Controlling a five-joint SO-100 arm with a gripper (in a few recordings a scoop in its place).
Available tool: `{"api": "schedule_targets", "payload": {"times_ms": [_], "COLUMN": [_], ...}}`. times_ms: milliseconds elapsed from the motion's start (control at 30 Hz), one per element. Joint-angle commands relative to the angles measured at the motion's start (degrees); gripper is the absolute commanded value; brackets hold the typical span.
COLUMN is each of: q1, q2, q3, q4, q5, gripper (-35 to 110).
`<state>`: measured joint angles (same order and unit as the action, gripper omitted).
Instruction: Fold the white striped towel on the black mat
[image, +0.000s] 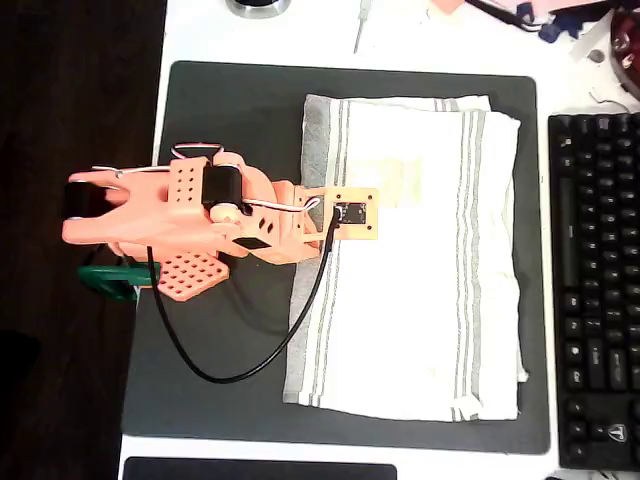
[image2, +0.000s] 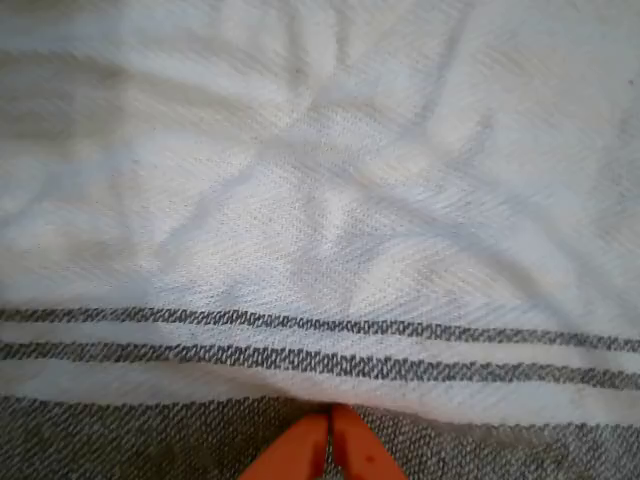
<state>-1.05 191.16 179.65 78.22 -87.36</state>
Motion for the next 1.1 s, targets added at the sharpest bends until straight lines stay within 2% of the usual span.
{"api": "schedule_targets", "payload": {"times_ms": [0,833,1067], "q1": [-1.2,-0.4,0.9], "q2": [1.4,0.3,-8.0], "q3": [1.3,1.0,-6.9], "q4": [1.2,1.3,2.1], "q5": [-0.7,-3.1,-7.3], "gripper": [0,0,0]}}
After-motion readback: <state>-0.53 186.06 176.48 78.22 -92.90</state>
